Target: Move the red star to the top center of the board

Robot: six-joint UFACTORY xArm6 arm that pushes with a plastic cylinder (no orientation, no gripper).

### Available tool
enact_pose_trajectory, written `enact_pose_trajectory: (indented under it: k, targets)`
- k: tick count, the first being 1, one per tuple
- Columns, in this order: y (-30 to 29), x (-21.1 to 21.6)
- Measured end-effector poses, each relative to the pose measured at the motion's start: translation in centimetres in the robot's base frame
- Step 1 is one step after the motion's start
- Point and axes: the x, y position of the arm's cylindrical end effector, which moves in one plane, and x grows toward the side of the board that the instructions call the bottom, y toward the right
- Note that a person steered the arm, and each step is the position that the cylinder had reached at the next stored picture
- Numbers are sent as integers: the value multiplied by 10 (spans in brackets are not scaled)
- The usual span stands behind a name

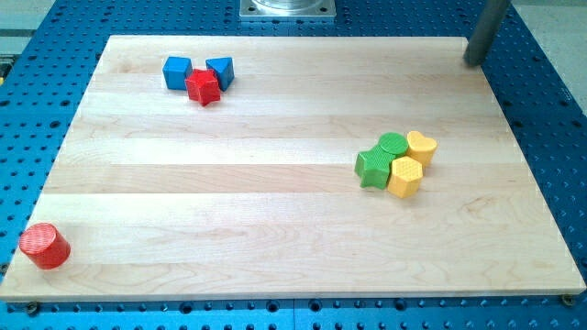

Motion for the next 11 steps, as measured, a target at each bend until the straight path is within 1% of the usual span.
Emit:
enact_pose_trajectory:
  k: [1,2,3,4,5,6,7,8,10,11]
  targets:
    - [-76,46]
    - [-177,30]
    - [-295,70]
    - [-401,119]
    - [-456,139]
    - [-482,125]
    - [-485,79]
    - [-487,54]
    - [-498,53]
    - [-489,50]
